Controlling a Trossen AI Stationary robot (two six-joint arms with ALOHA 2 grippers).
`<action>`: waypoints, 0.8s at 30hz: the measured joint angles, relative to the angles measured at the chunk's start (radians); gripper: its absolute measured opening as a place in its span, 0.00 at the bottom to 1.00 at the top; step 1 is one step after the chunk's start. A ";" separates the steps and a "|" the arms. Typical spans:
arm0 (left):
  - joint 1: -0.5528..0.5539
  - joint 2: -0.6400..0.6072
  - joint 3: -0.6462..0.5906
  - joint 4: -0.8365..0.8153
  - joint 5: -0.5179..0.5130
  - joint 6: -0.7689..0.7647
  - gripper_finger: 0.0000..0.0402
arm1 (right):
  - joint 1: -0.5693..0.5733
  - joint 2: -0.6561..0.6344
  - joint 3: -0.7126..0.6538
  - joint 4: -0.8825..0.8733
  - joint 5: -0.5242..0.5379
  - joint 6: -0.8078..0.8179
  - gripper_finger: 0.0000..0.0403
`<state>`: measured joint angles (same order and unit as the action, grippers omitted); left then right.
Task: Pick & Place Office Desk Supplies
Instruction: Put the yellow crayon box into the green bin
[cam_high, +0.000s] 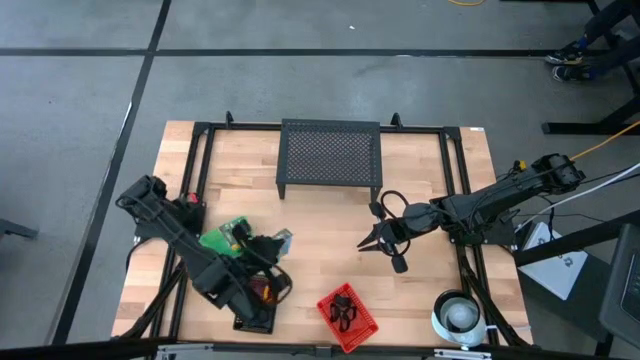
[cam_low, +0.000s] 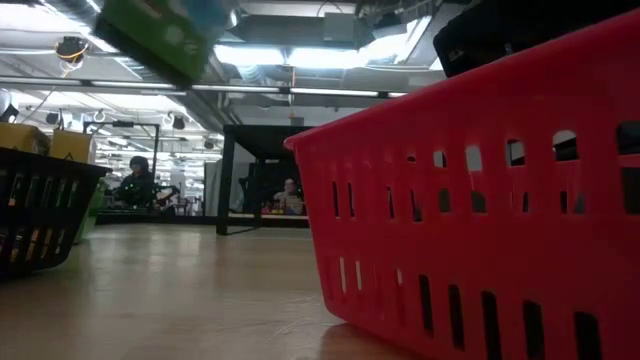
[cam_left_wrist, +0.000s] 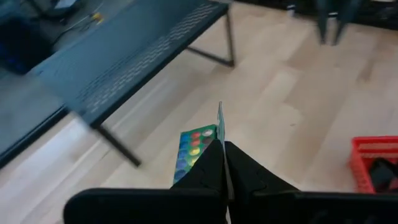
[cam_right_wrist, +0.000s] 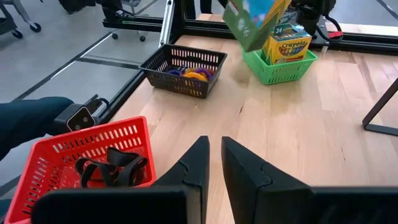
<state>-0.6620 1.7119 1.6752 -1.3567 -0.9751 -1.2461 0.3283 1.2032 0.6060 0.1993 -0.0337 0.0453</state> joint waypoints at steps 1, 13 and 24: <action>-0.010 0.000 0.000 -0.042 0.001 -0.061 0.01 | 0.000 0.000 0.000 0.000 0.000 0.000 0.11; -0.143 -0.005 -0.014 -0.214 0.059 -0.417 0.01 | 0.000 0.000 0.000 0.000 0.000 0.000 0.11; -0.165 -0.011 -0.009 -0.194 -0.035 -0.281 0.00 | 0.000 0.000 0.000 0.000 0.000 0.018 0.11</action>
<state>-0.8268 1.7013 1.6661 -1.5510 -1.0100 -1.5274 0.3283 1.2032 0.6060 0.1992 -0.0334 0.0635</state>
